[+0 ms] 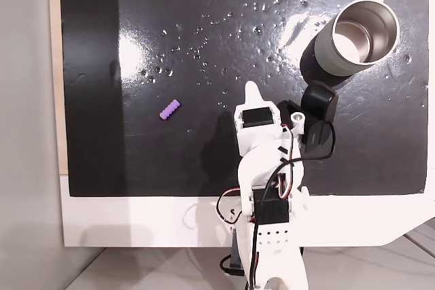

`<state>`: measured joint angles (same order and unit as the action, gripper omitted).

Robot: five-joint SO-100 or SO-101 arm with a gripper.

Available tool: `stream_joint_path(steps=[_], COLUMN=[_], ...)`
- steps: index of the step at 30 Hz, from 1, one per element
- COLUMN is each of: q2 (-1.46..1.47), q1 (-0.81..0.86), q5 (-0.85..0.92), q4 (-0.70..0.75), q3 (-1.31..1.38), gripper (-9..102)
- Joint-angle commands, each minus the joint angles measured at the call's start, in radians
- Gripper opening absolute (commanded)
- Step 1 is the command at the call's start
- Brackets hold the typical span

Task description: Grasp a pengrip and put it in the cup.

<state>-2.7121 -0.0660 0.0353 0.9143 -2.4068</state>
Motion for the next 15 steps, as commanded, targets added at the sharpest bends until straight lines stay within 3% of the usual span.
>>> stream_joint_path(steps=[1,10,15], q2=[0.161,0.563,0.681], q1=[-0.014,-0.132,-0.276], q5=[-0.044,-0.239,-0.25], q4=[0.028,0.166,0.196], q3=[0.215,0.594,0.681], gripper=[0,0,0])
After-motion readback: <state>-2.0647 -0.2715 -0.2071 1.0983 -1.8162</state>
